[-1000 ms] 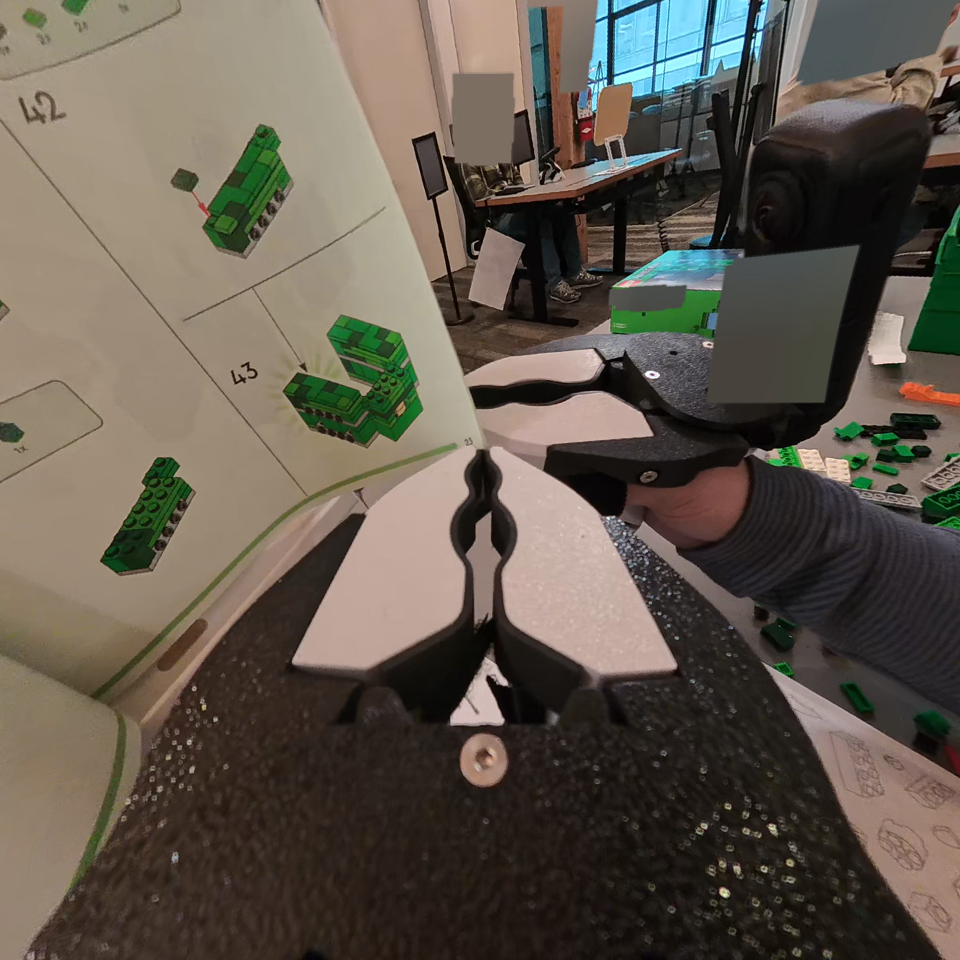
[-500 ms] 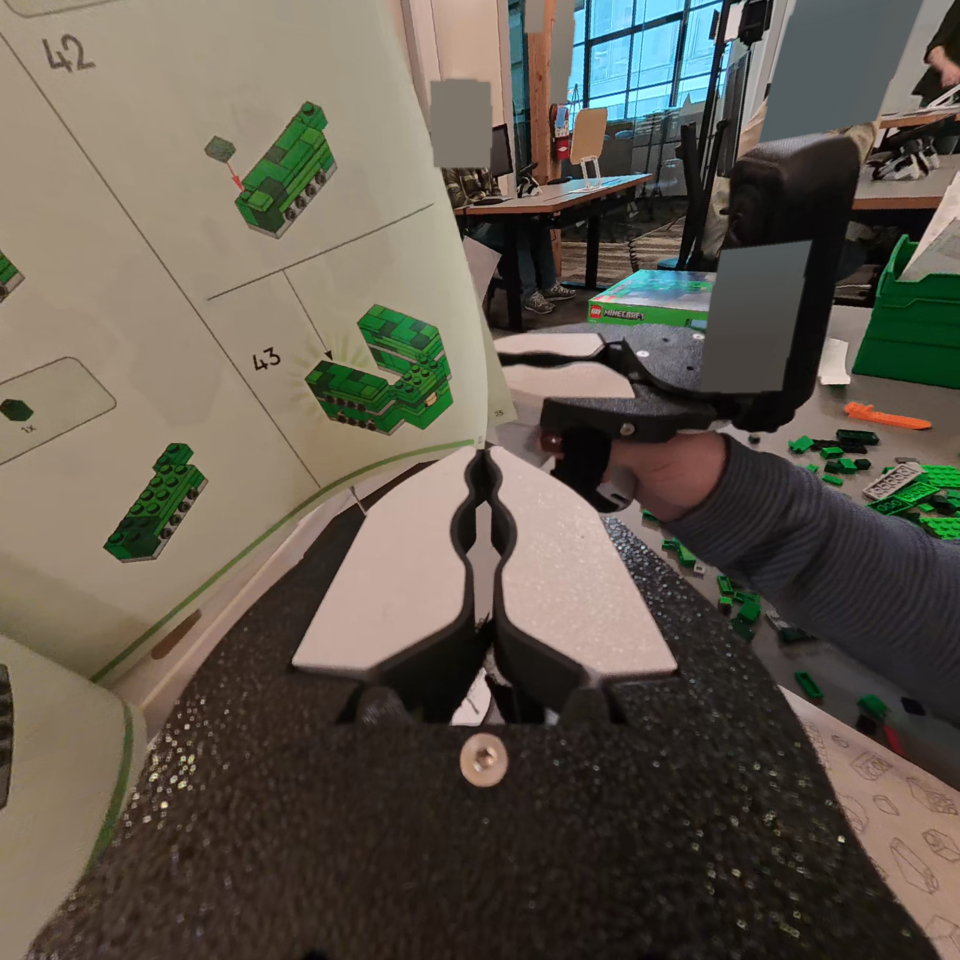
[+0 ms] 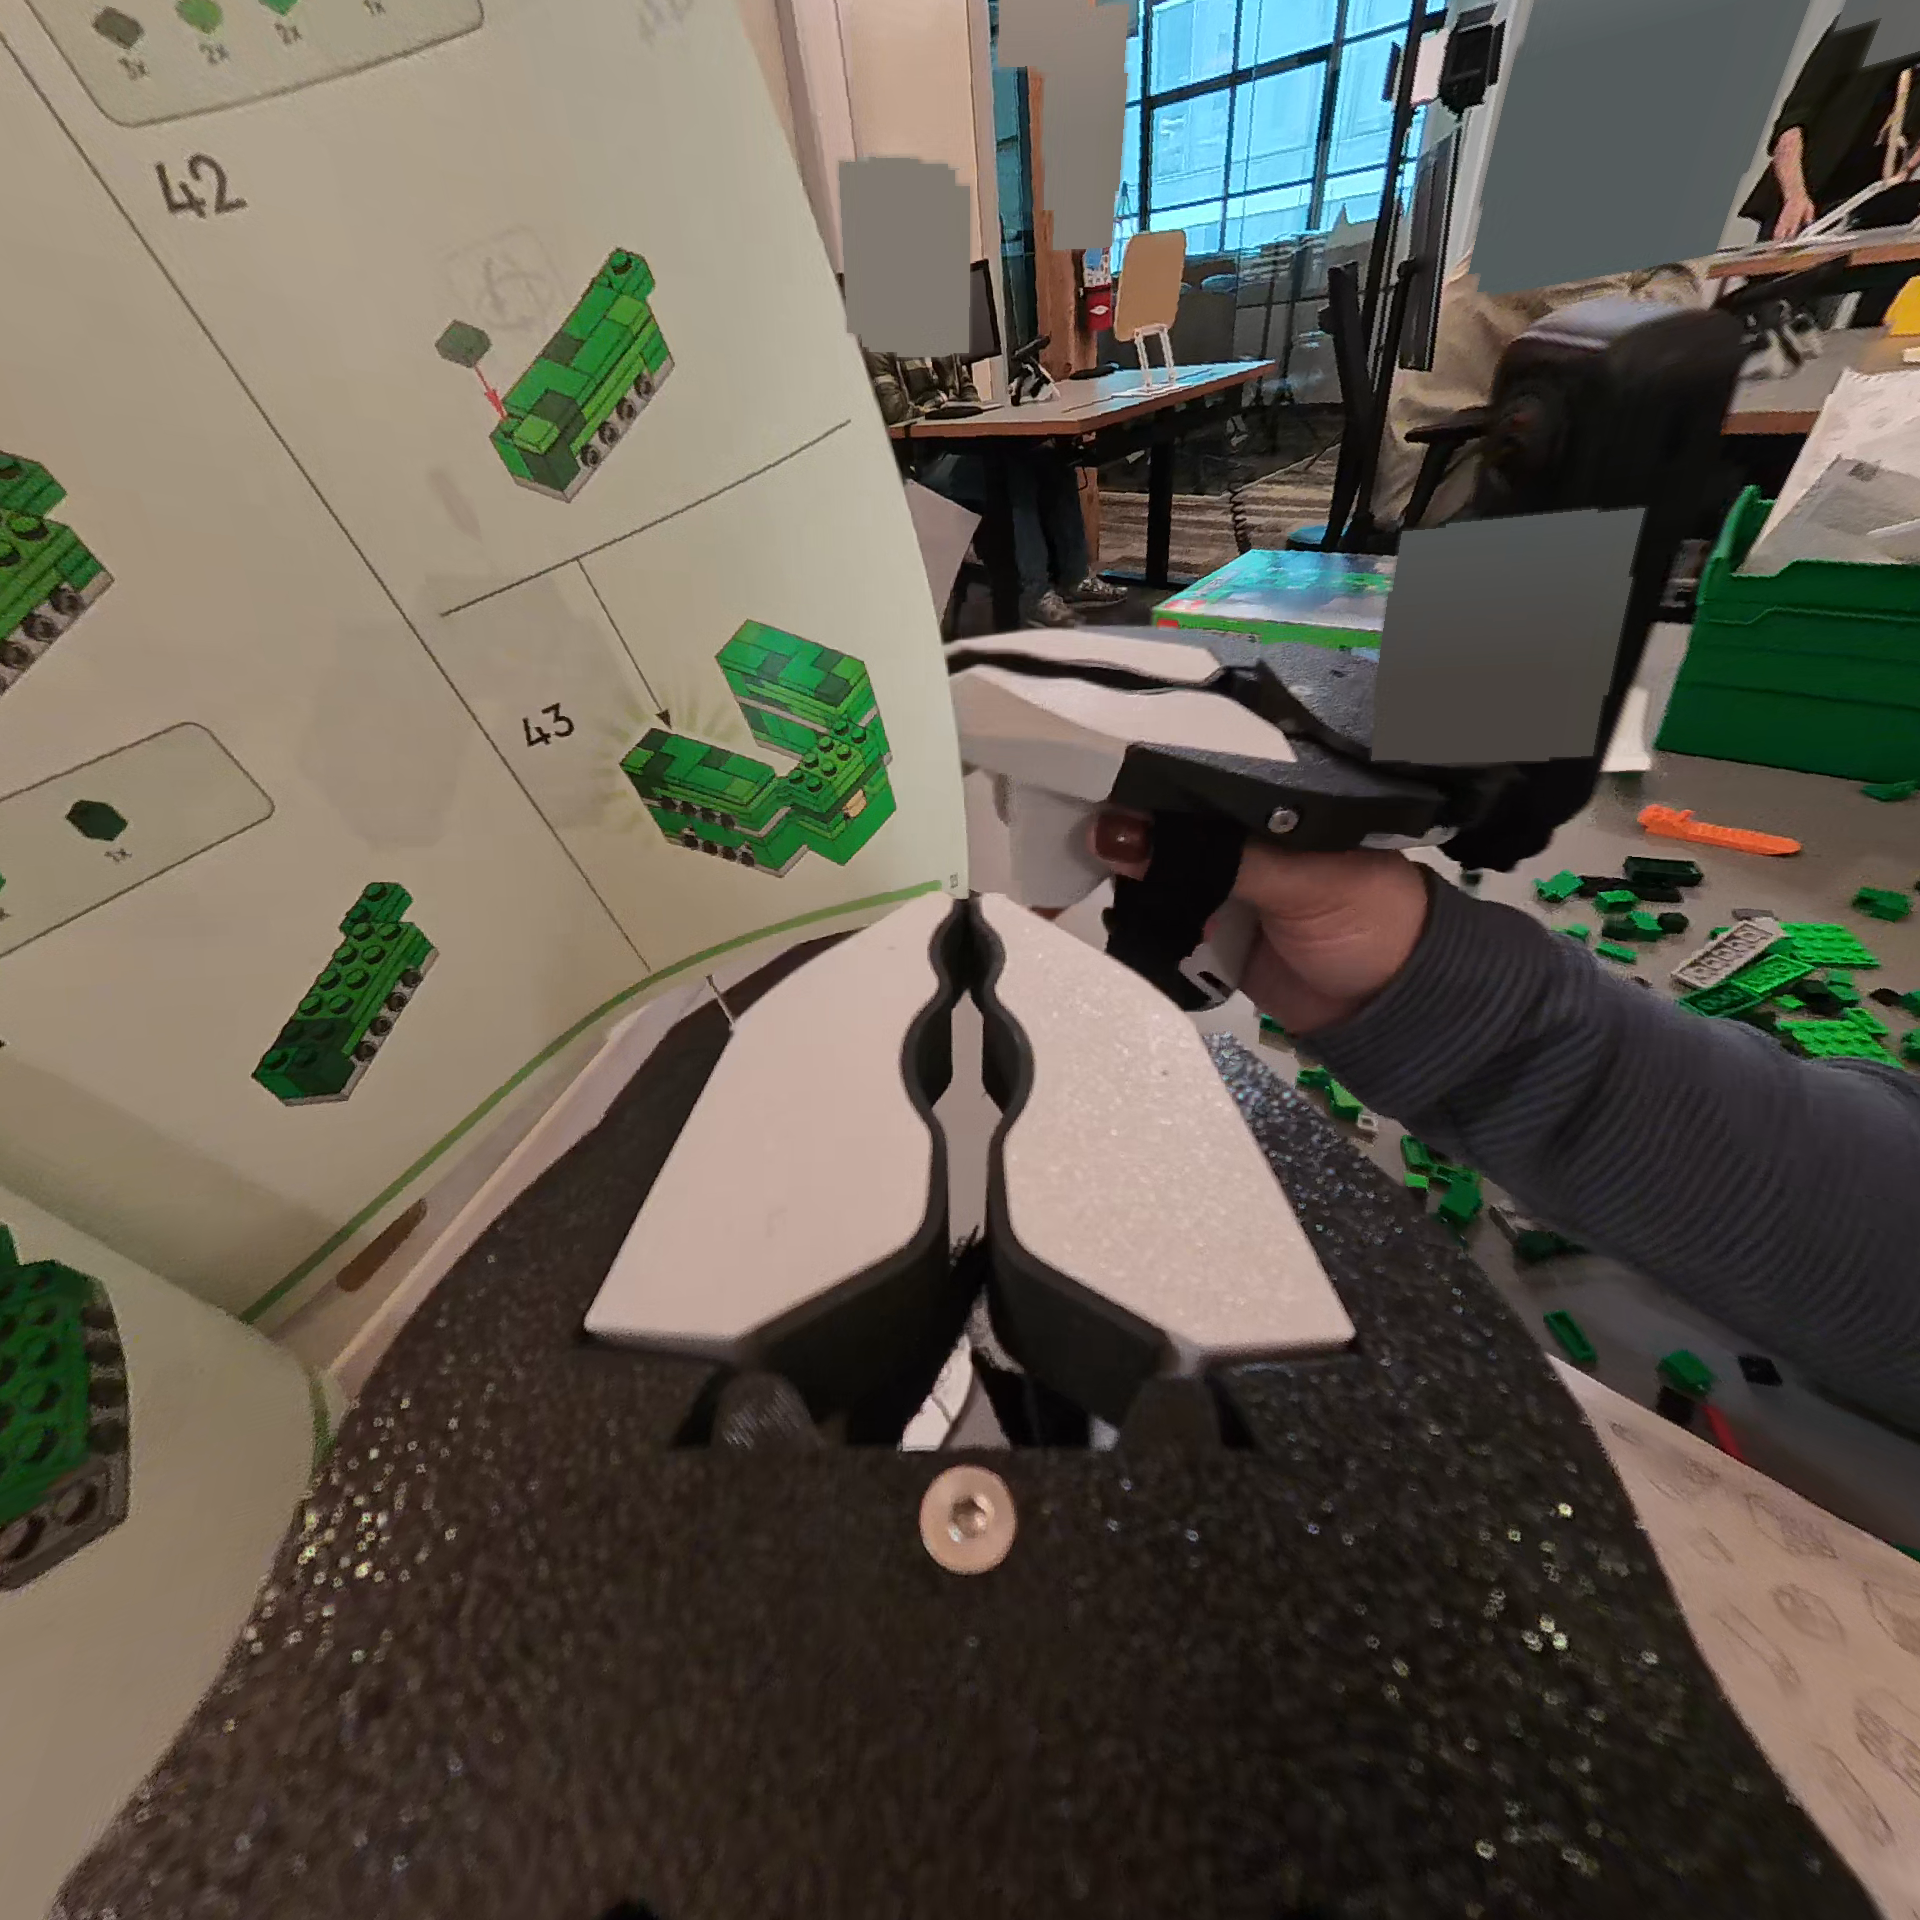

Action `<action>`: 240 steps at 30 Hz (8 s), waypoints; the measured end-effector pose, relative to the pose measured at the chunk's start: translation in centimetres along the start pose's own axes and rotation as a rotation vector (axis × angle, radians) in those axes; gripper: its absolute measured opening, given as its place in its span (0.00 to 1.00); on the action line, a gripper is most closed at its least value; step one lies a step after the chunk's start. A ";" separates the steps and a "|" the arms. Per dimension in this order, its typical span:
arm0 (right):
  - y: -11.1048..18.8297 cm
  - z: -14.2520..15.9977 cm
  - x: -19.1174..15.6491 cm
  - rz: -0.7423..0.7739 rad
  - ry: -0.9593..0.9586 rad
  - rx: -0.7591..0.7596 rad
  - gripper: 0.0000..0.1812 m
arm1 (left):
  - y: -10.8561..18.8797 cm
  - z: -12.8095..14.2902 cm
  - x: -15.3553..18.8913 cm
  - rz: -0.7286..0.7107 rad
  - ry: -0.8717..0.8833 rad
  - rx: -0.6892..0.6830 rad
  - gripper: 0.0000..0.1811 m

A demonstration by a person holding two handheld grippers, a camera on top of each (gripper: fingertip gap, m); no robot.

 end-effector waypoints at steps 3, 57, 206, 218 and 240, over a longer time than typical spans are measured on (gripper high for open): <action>-0.6 0.5 -0.9 -0.054 -0.022 -0.022 0.07 | 0.6 -0.1 0.1 0.029 0.000 -0.004 0.00; -12.9 5.6 -14.9 -0.209 0.250 -0.340 0.05 | 12.7 6.2 -9.5 -0.718 0.154 -0.028 0.00; 28.5 -1.5 -7.3 -0.081 0.289 -0.570 0.08 | 14.4 6.6 17.6 -0.130 -0.223 -0.438 0.30; 29.0 2.0 -5.1 0.014 0.232 -0.338 0.08 | 14.4 9.3 19.9 -0.251 -0.100 -0.177 0.41; 29.9 3.3 -6.0 0.106 0.361 -0.199 0.03 | 14.2 9.3 19.8 -0.286 -0.148 -0.183 0.34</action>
Point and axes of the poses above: each gripper's, where its closed fingertips meet, y back along the fingers, z out of its underside, x = y × z across the jaws, the point moved 7 cm from there along y, back along the fingers, and after that the axes turned 11 degrees about -y, right-handed, at the moved point
